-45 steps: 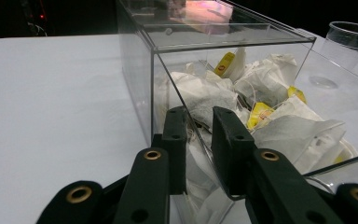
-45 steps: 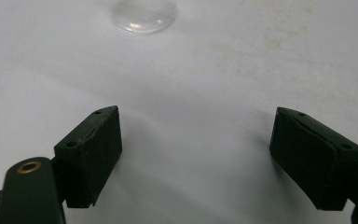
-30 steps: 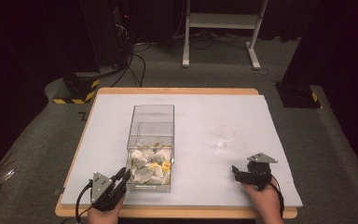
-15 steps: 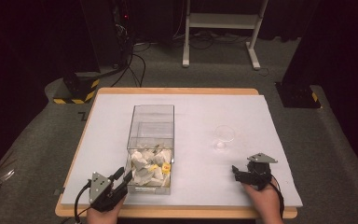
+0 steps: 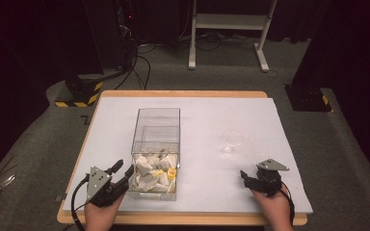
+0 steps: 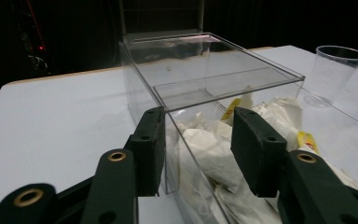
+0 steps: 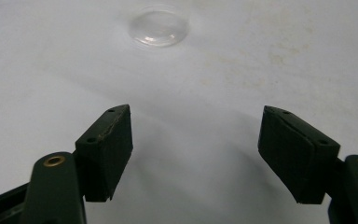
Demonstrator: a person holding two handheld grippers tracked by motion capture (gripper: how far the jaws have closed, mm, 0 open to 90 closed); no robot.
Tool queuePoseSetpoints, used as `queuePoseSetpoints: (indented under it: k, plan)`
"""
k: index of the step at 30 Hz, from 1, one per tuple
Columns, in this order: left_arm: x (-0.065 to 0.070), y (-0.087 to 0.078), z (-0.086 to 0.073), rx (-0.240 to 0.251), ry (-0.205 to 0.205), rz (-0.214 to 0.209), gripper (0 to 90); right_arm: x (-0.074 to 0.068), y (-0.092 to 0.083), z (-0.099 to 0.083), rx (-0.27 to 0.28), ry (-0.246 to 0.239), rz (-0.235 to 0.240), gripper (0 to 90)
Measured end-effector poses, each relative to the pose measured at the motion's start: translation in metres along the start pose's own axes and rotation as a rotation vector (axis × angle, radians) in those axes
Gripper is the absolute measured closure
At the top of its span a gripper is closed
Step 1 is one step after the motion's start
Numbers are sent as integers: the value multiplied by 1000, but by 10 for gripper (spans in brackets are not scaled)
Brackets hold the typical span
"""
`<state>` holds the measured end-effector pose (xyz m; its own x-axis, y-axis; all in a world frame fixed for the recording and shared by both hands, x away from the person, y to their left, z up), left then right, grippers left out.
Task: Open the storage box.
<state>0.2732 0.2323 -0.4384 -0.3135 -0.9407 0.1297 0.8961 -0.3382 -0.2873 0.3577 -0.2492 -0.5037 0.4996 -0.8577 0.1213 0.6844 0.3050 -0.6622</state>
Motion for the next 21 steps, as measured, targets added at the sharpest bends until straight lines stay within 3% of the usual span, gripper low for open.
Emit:
queuePoseSetpoints:
  k: [4, 10, 21]
  plan:
    - [-16, 6, 1, 7, -18, 30, 520, -4, -5, 4, 25, -18, 0, 299]
    - [-41, 19, -15, -76, -59, 74, 490, -11, -12, 13, 79, -20, 21, 341]
    - [-60, 33, -33, -205, -13, 108, 474, -31, -17, 28, 132, -72, 83, 352]
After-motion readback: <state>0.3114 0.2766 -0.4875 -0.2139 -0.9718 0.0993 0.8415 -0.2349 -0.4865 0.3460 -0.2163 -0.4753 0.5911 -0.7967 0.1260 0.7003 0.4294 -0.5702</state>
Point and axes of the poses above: each handheld gripper's, and its own axes: y roughly forward along the jaws, z roughly out of its top, x roughly to its right, the point moved 1 cm from there along y, roughly forward along the jaws, and after that the axes turned 7 degrees about -y, right-handed, at the moved point
